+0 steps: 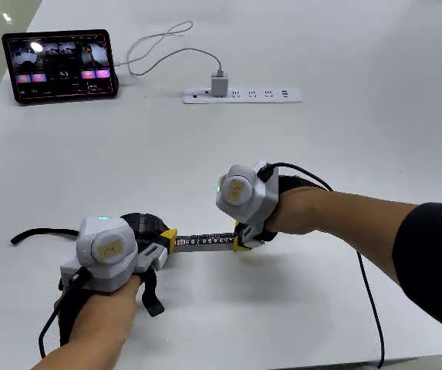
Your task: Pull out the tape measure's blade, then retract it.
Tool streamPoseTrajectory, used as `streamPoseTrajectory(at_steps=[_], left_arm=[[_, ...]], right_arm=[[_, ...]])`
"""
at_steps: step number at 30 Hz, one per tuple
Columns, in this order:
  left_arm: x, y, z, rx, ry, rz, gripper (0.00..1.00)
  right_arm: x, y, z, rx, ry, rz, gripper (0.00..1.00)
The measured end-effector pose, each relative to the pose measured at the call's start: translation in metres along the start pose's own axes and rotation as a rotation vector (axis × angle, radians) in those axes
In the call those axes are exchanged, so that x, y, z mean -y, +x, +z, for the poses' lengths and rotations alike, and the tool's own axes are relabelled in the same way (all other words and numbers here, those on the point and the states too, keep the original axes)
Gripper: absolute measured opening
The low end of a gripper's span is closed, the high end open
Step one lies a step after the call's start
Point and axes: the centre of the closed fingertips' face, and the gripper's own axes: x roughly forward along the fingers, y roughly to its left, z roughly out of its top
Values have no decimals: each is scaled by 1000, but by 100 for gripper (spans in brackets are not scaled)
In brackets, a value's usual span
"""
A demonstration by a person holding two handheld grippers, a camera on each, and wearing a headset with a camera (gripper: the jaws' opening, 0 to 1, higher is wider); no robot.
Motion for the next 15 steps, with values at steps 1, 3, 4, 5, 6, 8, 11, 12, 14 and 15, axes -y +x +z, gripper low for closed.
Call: streamPoseTrajectory(at_steps=[1, 3, 4, 5, 6, 8, 11, 12, 14, 15], left_arm=[[0, 0, 0, 0, -1, 0, 61], [0, 0, 0, 4, 0, 1, 61], [0, 0, 0, 5, 0, 3, 61], [0, 0, 0, 6, 0, 3, 61], [0, 0, 0, 6, 0, 3, 61], [0, 0, 0, 1, 1, 1, 61], [0, 0, 0, -2, 0, 0, 61], [0, 0, 0, -1, -1, 1, 61], [0, 0, 0, 1, -1, 2, 61], [0, 0, 0, 2, -1, 2, 61]], right_arm=[[0, 0, 0, -3, -4, -2, 9], [0, 0, 0, -3, -7, -4, 9], [0, 0, 1, 0, -4, -4, 9], [0, 0, 1, 5, -1, -4, 9], [0, 0, 2, 11, 4, -4, 9], [-1, 0, 3, 17, 6, -6, 9], [-1, 1, 4, 23, 10, -9, 9], [-1, 1, 5, 23, 13, -10, 9], [-1, 2, 6, 24, 13, -11, 9], [-1, 2, 6, 23, 7, -9, 9]])
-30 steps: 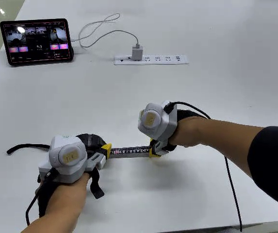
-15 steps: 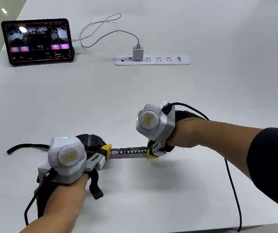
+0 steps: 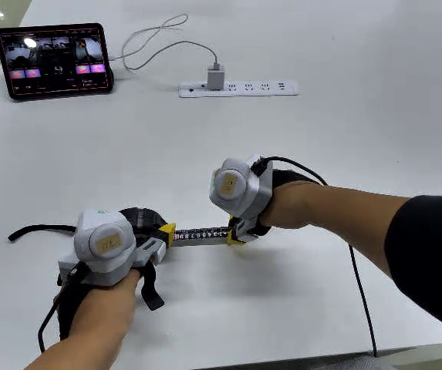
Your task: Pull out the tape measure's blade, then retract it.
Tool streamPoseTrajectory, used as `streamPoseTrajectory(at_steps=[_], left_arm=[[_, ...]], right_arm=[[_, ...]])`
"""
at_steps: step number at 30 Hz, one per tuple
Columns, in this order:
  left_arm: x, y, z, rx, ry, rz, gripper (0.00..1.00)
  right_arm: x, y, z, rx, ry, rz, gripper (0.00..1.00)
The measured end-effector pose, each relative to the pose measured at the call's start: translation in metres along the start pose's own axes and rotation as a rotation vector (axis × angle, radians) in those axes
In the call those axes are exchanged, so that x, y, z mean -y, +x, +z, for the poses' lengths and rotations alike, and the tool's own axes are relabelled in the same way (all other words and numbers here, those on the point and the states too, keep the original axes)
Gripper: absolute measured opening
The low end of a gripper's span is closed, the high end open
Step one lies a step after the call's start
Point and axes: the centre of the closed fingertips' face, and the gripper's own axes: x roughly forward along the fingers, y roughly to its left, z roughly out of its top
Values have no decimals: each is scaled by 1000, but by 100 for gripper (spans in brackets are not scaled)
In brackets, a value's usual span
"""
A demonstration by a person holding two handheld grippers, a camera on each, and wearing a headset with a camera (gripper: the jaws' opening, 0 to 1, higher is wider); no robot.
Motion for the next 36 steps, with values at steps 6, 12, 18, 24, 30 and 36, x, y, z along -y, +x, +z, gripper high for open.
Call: streamPoseTrajectory(at_steps=[6, 12, 18, 24, 30, 36], left_arm=[[0, 0, 0, 2, 0, -1, 61], [1, -1, 1, 6, 7, -3, 61], [0, -1, 1, 7, 5, -9, 61], [1, 0, 0, -8, 13, -6, 61], [0, 0, 0, -8, 11, -9, 60], [0, 0, -1, -23, 4, -17, 60]], right_arm=[[0, 1, 2, 13, 3, 1, 9], [0, 2, 5, 24, 28, -8, 9], [-1, 2, 7, 44, 18, -8, 9], [-1, 3, 9, 36, -2, 0, 9], [-1, 3, 11, 43, 7, 4, 9], [-1, 4, 14, 33, -23, 16, 9]])
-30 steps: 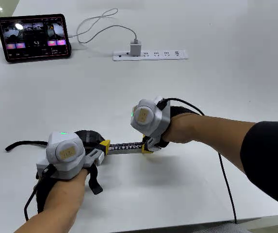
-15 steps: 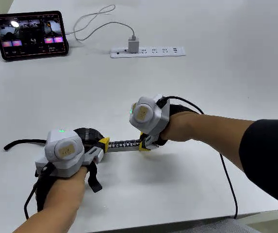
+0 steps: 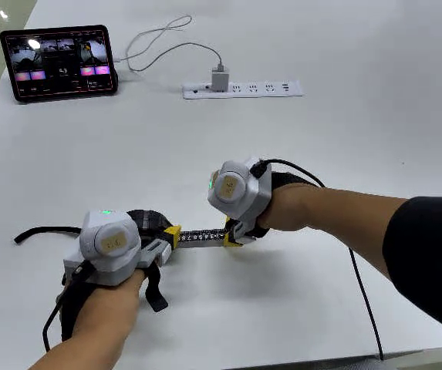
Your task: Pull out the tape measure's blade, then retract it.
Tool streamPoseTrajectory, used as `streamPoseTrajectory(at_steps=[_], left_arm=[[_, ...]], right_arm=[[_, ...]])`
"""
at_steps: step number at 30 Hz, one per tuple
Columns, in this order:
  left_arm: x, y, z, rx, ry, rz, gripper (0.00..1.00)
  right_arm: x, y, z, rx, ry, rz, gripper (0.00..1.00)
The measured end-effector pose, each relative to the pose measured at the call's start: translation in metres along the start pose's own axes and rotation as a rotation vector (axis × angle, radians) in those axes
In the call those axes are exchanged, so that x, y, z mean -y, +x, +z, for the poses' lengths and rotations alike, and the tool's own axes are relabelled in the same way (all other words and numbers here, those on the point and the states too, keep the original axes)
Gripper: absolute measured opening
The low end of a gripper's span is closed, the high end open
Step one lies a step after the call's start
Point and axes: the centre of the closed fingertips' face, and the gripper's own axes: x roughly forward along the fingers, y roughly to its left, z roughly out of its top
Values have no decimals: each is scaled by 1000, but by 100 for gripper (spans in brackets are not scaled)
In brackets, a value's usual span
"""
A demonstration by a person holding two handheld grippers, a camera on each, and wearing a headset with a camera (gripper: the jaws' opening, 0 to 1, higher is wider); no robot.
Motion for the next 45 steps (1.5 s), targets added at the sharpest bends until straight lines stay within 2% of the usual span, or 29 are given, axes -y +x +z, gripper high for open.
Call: streamPoseTrajectory(at_steps=[3, 18, 30, 34, 45], left_arm=[[0, 0, 0, -2, -1, 0, 60], [0, 1, 0, 0, -3, -3, 60], [0, 0, 0, 2, -6, -3, 60], [0, 0, 0, 4, -6, 0, 60], [1, 0, 0, 4, -9, -4, 60]], right_arm=[[0, 0, 2, 11, -26, 5, 9], [-1, 4, 9, 17, -28, 4, 8], [0, 5, 12, 21, -2, 5, 9], [0, 6, 17, 42, -9, 0, 8], [0, 10, 23, 60, 2, -5, 8]])
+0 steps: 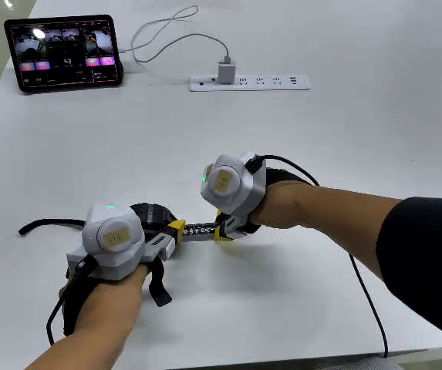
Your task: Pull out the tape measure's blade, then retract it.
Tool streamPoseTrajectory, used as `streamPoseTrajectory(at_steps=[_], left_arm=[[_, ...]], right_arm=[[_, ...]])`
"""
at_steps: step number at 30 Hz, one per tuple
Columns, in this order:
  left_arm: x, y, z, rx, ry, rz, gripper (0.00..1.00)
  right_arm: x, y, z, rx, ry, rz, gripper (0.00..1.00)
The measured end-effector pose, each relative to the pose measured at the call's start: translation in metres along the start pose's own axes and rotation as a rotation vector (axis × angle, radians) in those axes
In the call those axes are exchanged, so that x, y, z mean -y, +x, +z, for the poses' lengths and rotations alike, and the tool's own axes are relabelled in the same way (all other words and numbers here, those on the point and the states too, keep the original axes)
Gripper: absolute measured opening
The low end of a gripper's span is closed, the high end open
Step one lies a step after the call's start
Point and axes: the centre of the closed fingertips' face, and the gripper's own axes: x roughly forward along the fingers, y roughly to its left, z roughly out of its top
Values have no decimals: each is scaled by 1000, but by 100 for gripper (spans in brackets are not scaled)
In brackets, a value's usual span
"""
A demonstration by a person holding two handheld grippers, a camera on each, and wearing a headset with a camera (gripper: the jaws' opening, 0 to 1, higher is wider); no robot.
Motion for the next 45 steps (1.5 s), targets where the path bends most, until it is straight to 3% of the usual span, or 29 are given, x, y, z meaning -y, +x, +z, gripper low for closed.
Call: streamPoseTrajectory(at_steps=[7, 15, 31, 45], left_arm=[[0, 0, 1, 10, -9, 2, 60], [-1, -1, 1, 18, -16, -9, 60], [-2, 0, 1, 20, -22, -19, 60], [-1, 0, 2, 20, -27, -18, 60]], right_arm=[[-1, 1, 2, 11, 6, -3, 8], [-1, 0, 4, 64, 53, 3, 8], [-2, 3, 10, 87, 24, 19, 9], [-1, 5, 18, 103, 50, 46, 9]])
